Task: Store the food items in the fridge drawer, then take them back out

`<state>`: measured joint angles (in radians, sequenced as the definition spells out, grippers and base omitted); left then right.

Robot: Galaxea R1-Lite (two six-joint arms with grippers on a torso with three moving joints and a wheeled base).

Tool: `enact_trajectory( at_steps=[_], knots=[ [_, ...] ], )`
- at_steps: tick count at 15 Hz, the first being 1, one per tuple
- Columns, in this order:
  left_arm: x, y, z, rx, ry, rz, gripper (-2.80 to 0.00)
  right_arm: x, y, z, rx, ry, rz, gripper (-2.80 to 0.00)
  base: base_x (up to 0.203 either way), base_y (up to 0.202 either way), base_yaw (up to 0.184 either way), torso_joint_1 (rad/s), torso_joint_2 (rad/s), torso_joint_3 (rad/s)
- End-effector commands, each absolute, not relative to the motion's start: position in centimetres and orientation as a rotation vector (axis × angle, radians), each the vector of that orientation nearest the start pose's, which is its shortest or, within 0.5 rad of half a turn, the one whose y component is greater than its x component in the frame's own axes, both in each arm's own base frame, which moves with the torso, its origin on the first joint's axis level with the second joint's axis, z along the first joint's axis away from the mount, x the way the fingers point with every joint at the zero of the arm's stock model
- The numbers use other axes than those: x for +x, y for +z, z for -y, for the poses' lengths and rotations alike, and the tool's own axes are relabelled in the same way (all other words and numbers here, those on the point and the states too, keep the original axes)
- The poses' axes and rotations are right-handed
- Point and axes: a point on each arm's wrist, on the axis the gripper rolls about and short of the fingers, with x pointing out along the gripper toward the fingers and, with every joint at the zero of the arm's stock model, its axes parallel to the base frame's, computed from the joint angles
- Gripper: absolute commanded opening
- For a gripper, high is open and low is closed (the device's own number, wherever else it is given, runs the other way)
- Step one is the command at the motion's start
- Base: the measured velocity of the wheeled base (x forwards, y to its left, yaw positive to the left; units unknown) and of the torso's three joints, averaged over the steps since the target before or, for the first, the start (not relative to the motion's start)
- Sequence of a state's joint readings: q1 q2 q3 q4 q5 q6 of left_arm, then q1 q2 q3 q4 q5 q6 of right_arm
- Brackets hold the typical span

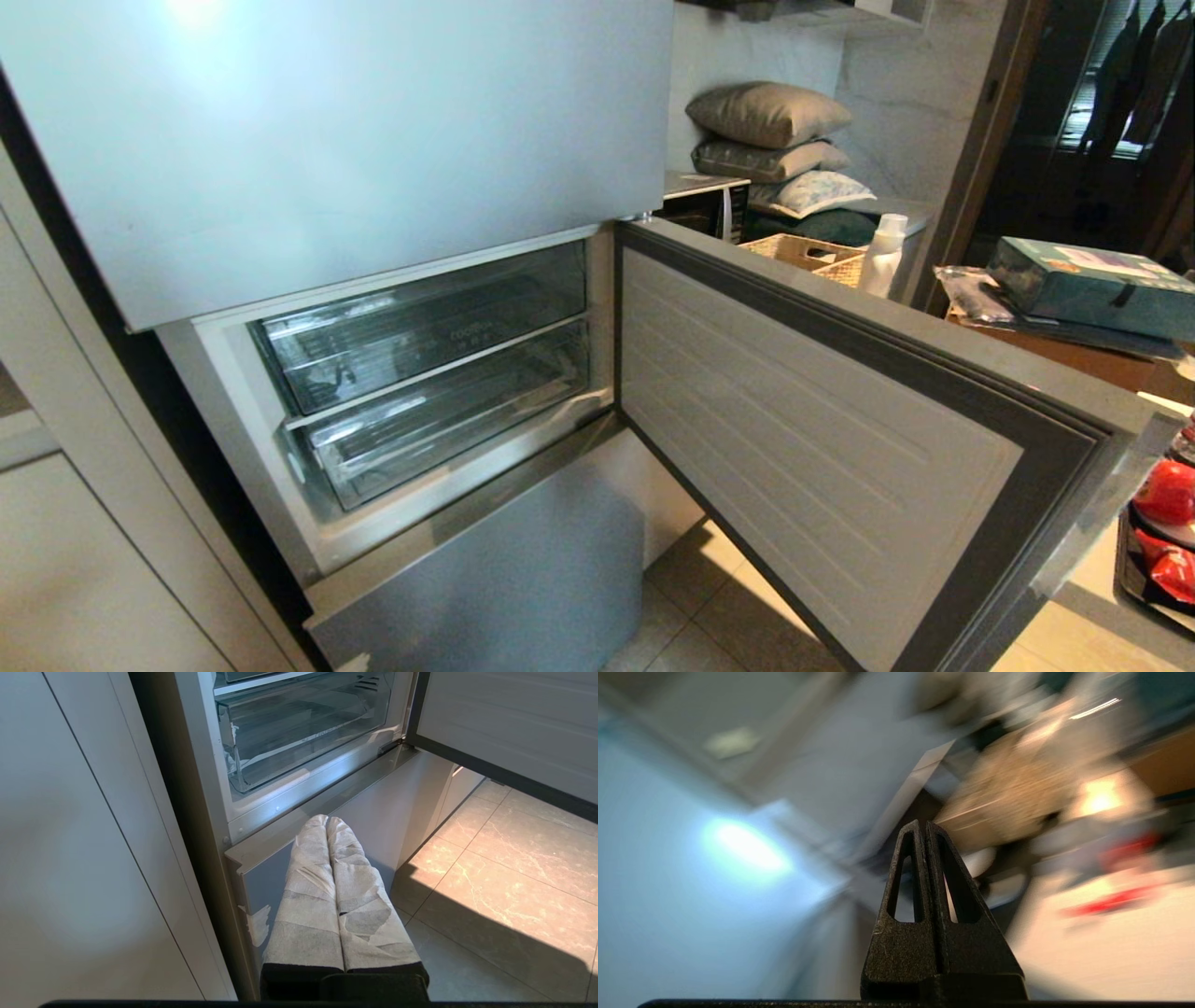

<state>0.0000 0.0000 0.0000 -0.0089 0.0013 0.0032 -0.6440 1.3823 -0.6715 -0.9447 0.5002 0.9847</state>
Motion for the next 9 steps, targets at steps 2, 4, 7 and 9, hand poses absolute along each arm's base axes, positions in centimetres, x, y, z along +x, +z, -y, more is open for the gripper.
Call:
enact_trajectory(
  at_steps=[2, 4, 7, 9],
  knots=[
    [-2.3, 7.6, 0.0, 0.003, 0.002, 0.007, -2.8, 24.2, 19.0, 15.4, 0.782, -0.192, 0.042, -2.8, 0.0, 0.0, 0.0, 0.0, 0.0, 0.0],
    [-2.3, 7.6, 0.0, 0.003, 0.002, 0.006, -2.8, 26.5, 16.7, 13.9, 0.712, -0.146, -0.06, -2.8, 0.0, 0.0, 0.0, 0.0, 0.0, 0.0],
    [-2.3, 7.6, 0.0, 0.003, 0.002, 0.006, -2.8, 29.2, 15.3, 9.3, 0.656, -0.033, -0.123, -2.8, 0.0, 0.0, 0.0, 0.0, 0.0, 0.0],
    [-2.3, 7.6, 0.0, 0.003, 0.002, 0.006, -2.8, 31.0, 14.5, 5.3, 0.604, 0.0, -0.141, -2.8, 0.0, 0.0, 0.0, 0.0, 0.0, 0.0]
  ],
)
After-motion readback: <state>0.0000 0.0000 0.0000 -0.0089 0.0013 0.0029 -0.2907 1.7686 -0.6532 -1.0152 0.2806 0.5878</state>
